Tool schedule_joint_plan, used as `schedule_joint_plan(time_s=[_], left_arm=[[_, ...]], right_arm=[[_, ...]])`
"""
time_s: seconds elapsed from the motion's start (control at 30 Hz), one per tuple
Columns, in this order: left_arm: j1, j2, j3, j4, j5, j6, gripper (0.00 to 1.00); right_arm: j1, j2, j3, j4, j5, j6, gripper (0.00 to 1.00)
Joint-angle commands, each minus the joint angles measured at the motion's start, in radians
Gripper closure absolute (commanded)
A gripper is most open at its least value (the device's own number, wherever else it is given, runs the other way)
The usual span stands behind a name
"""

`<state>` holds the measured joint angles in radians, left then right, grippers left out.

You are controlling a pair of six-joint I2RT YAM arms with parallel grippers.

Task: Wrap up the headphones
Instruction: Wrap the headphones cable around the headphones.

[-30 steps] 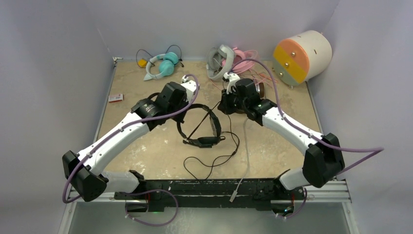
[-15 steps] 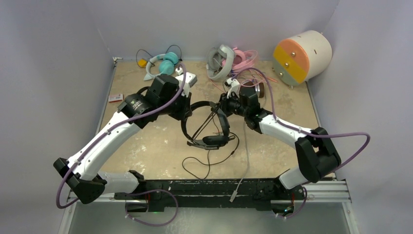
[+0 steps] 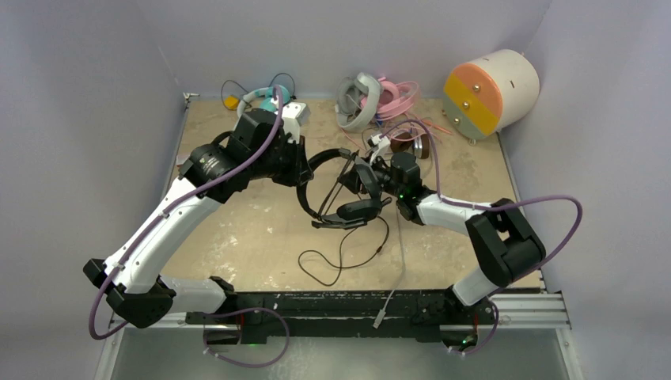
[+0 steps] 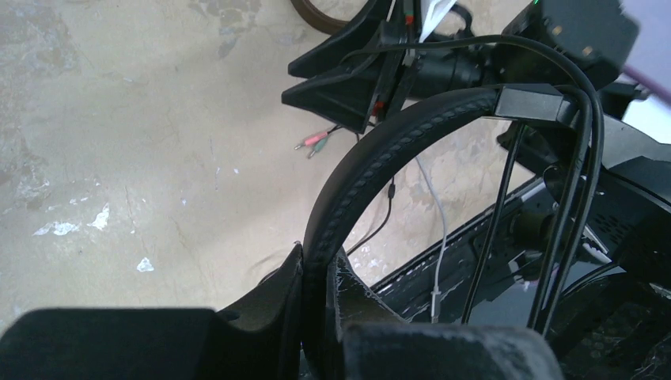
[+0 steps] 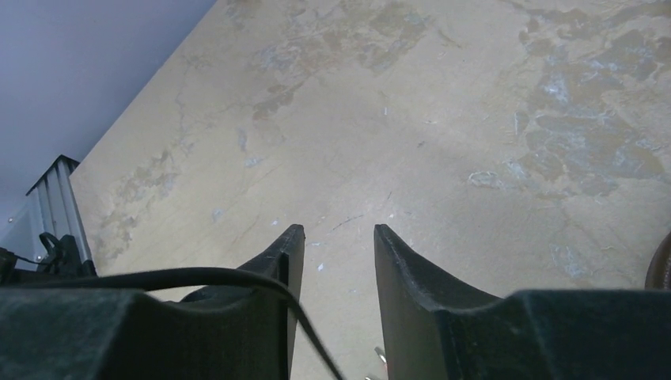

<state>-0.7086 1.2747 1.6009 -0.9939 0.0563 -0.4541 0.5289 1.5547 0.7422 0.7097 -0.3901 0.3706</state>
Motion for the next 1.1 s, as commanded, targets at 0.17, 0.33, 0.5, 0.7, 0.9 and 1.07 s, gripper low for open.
schedule_joint_plan(time_s=[0.17, 0.33, 0.5, 0.7, 0.9, 1.07], left_arm=[[0.001, 0.017, 0.105, 0.022, -0.092, -0.177, 1.00], [0.033, 0.032, 0.140, 0.021, -0.144, -0.231, 1.00], [0.186, 0.070, 0.155, 0.057, -0.003, -0.275, 1.00], [0.261, 0.142, 0.197, 0.054, -0.025, -0.368, 1.00], [0.306, 0.186, 0.201, 0.072, -0.093, -0.425, 1.00], [0.315, 0.183, 0.137, 0.106, -0.236, -0.487, 1.00]], right_arm=[[0.007, 0.139, -0.080, 0.344, -0.062, 0.137, 0.61], [0.050, 0.173, -0.146, 0.476, -0.060, 0.187, 0.68], [0.135, 0.145, -0.192, 0.497, -0.020, 0.175, 0.80], [0.248, 0.100, -0.231, 0.518, -0.022, 0.164, 0.93], [0.333, 0.032, -0.222, 0.442, -0.025, 0.138, 0.99], [0.435, -0.068, -0.188, 0.288, 0.030, 0.042, 0.98]])
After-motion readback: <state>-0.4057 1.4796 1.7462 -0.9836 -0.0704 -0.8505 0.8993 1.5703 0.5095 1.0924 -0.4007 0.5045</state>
